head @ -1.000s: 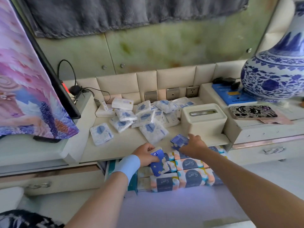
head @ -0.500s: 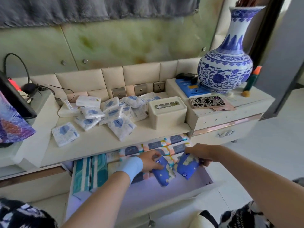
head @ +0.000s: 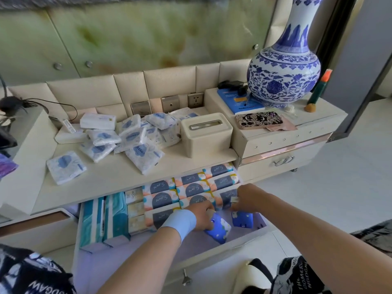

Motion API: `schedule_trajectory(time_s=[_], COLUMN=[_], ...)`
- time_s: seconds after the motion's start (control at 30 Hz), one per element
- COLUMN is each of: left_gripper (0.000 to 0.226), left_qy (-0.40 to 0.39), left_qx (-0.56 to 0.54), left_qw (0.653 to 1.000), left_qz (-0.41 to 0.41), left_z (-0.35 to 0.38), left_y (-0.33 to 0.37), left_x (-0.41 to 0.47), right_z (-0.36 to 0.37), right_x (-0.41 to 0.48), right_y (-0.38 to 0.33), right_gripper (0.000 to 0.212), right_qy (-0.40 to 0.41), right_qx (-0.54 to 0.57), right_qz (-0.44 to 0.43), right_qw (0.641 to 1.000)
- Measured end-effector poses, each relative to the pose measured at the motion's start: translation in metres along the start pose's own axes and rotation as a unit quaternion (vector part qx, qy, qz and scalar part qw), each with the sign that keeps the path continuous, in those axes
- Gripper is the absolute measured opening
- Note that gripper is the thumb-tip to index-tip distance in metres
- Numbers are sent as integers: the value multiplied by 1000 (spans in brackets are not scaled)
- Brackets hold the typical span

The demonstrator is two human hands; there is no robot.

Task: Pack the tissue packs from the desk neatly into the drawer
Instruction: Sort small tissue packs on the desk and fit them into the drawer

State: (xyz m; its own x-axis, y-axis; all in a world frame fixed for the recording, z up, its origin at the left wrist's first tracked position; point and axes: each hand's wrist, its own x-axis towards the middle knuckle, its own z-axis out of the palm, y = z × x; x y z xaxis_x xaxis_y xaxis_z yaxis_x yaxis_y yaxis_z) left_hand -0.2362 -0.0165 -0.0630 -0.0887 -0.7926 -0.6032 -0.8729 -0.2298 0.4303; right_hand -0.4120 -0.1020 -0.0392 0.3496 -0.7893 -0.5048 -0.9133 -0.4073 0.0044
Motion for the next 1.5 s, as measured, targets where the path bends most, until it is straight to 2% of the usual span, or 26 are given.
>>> schedule_trajectory(time_s=[0.1, 0.2, 0.3, 0.37, 0.5, 0.67, 0.8, 0.97, 1.1, 1.2, 1.3, 1.4, 1.47, 1.5], left_gripper=[45, 55, 64, 61, 60, 65, 49, 43, 41, 35, 42, 55, 61, 59], left_qy=[-3, -15, -14, -6, 2, -30, 2, 79, 69, 55, 57, 35, 27, 29], left_qx=[-8, 20, 17, 31, 26, 39, 0, -88, -139, -125, -81, 33, 98, 111], left_qw=[1000, 1000, 999, 998, 995, 994, 996, 990, 985, 988, 990, 990, 985, 983], left_qz=[0, 16, 42, 61, 95, 95, 88, 78, 73, 77, 100, 132, 142, 146], left_z=[4, 8, 11, 11, 16, 21, 25, 35, 34, 35, 37, 39, 40, 41], left_y=[4, 6, 9, 16, 26, 32, 33, 40, 44, 44, 45, 50, 52, 51], left_x=[5, 10, 16, 18, 25, 30, 33, 35, 35, 36, 34, 34, 36, 39], right_z=[8, 19, 22, 25, 36, 36, 30, 22, 22, 19, 18, 22, 28, 32], right_x=[6, 11, 10, 8, 5, 1, -1, -7, -12, -19, -18, -12, -10, -9], right_y=[7, 15, 21, 25, 33, 36, 32, 29, 28, 24, 22, 28, 31, 31], right_gripper=[47, 50, 41, 42, 55, 69, 73, 49, 38, 33, 35, 53, 62, 60], right_qy=[-20, -58, 25, 77, 107, 128, 116, 40, -4, -26, 20, 91, 89, 81], right_qx=[-25, -46, -47, -42, -2, 17, 30, 48, 62, 48, 37, 33, -26, -70], right_qz=[31, 17, -43, -67, -43, -1, 2, -1, -71, -93, -54, -53, -82, -83], right_qw=[999, 997, 998, 994, 993, 992, 993, 998, 996, 994, 998, 994, 992, 991])
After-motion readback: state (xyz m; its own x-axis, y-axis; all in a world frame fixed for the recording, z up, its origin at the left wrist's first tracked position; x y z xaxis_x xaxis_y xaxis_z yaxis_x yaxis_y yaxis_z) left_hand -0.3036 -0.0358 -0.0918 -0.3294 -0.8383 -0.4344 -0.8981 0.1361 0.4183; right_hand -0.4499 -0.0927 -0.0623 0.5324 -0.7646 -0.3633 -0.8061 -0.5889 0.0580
